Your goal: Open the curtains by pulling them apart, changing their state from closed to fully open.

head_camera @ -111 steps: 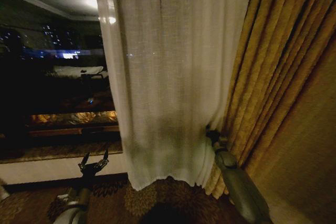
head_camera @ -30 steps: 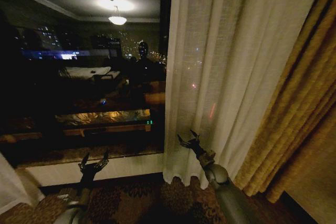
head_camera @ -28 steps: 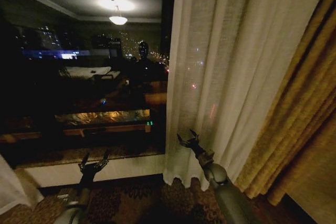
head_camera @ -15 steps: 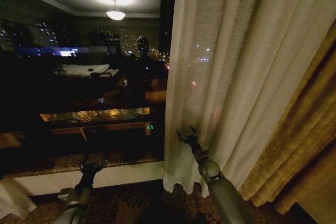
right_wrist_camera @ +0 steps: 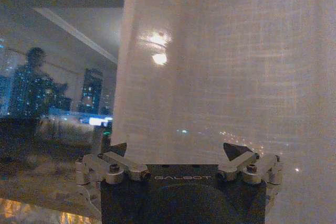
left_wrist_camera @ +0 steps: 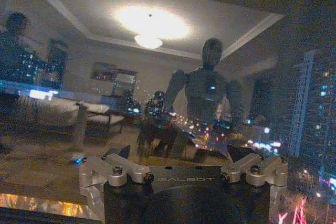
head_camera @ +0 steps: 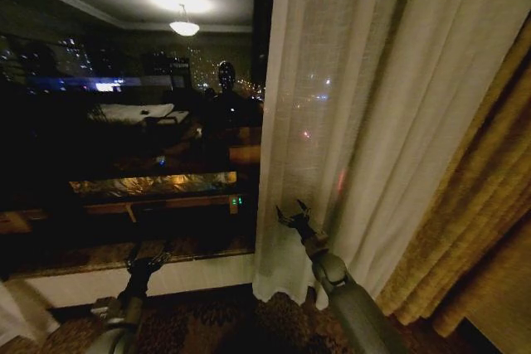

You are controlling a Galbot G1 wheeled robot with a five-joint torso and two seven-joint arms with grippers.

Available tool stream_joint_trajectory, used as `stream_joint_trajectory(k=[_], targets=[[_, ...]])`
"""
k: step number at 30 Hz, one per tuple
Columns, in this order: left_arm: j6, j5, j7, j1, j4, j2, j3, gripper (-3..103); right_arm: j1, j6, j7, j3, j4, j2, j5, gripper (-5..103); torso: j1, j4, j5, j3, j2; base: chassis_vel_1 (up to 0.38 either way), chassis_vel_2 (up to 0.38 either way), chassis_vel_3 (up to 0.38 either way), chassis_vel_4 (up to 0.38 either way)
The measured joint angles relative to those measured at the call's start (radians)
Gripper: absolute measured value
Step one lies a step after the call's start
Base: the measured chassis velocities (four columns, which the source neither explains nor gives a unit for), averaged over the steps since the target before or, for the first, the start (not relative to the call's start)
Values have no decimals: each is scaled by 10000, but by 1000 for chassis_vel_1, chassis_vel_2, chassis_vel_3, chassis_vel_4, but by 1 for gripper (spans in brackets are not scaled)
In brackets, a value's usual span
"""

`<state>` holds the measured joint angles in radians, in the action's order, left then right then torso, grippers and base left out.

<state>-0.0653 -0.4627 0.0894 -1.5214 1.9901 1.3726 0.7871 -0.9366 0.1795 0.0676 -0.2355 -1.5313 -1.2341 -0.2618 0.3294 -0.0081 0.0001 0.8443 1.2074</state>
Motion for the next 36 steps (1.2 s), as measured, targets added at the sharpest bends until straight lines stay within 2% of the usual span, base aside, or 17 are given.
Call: stream_joint_trajectory(k=[10,14,31,33,36], targets=[[0,0,0,0,0,0,1,100,-238,0,258,155,-458,159,-68,100,1,-1,0,1,1,0,0,0,0],[0,0,0,0,0,0,1,100,-34,0,260,340,-215,8,17,100,0,0,-2,0,1,0,0,0,0],[0,0,0,0,0,0,1,100,2292,293,-278,697,2833,-1537,790,100,1,3,-3,1,1,0,0,0,0],[-1,0,0,0,0,0,1,100,2428,361,-288,706,3070,-1655,851,102,2,1,-2,1,1,0,0,0,0],[-1,0,0,0,0,0,1,100,2495,477,-297,730,3229,-1739,852,95,2,1,-2,1,1,0,0,0,0]])
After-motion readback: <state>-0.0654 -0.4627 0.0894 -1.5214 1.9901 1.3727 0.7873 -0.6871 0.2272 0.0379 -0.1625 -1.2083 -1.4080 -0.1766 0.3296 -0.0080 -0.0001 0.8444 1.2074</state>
